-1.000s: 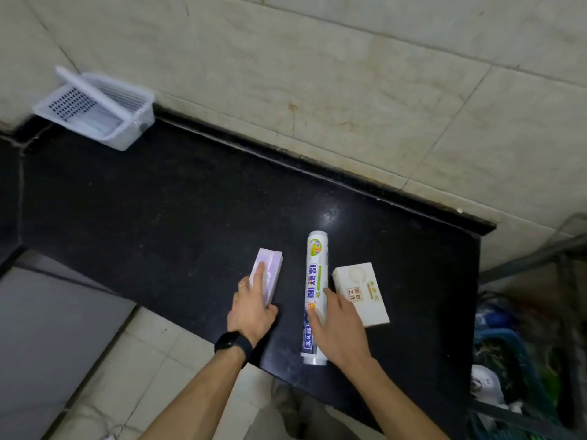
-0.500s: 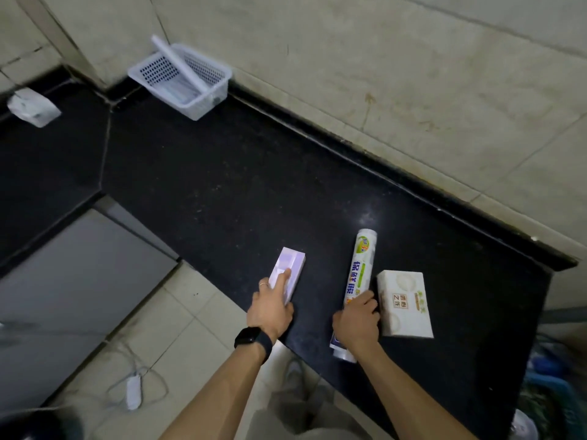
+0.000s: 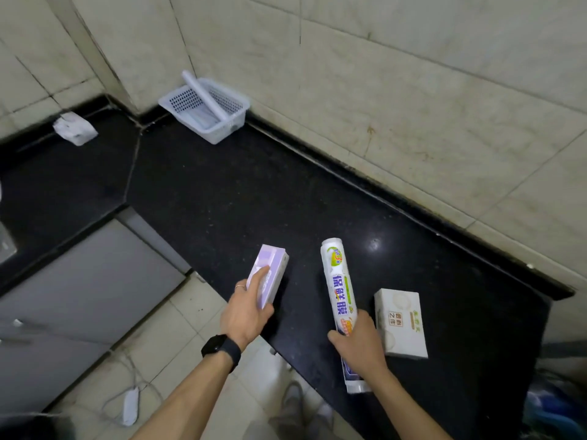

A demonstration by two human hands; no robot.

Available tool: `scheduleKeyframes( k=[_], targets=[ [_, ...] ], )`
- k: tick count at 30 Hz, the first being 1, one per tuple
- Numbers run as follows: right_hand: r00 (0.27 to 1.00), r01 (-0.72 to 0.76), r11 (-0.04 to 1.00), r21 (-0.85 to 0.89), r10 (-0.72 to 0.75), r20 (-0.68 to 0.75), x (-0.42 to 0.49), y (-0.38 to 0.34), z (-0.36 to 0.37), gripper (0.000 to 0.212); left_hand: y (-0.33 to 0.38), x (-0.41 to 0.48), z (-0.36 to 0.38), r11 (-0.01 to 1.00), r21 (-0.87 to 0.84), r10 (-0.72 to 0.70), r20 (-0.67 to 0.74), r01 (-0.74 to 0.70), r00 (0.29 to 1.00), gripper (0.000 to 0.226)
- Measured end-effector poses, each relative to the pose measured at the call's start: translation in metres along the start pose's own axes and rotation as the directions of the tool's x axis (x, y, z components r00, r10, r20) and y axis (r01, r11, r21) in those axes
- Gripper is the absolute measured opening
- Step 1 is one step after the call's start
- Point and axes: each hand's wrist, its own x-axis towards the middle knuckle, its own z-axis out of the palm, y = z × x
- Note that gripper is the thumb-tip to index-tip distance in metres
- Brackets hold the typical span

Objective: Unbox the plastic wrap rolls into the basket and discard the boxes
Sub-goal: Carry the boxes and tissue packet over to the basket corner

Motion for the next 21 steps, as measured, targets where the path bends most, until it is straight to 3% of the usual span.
scheduleKeyframes(
  k=[5, 11, 21],
  targets=[
    [0.966, 0.257, 0.966, 0.000, -0.257, -0.008, 0.001, -0.061, -0.021, 0.062, 0.004, -0.007, -0.064, 0.999, -0.039, 0.000, -0.185, -0.007, 0.983, 0.079],
    [0.826, 0.562, 0.822, -0.087, -0.563, 0.014, -0.004, -0.151, -0.015, 0.091, -0.014, -0.021, -0.144, 1.000, 0.019, -0.015, -0.385, 0.024, 0.923, 0.075],
    [0.643, 0.765, 0.633, -0.119, -0.762, 0.081, -0.030, -0.275, 0.062, 0.092, -0.098, -0.035, -0.247, 0.994, -0.013, -0.093, -0.588, 0.106, 0.803, 0.066]
  ],
)
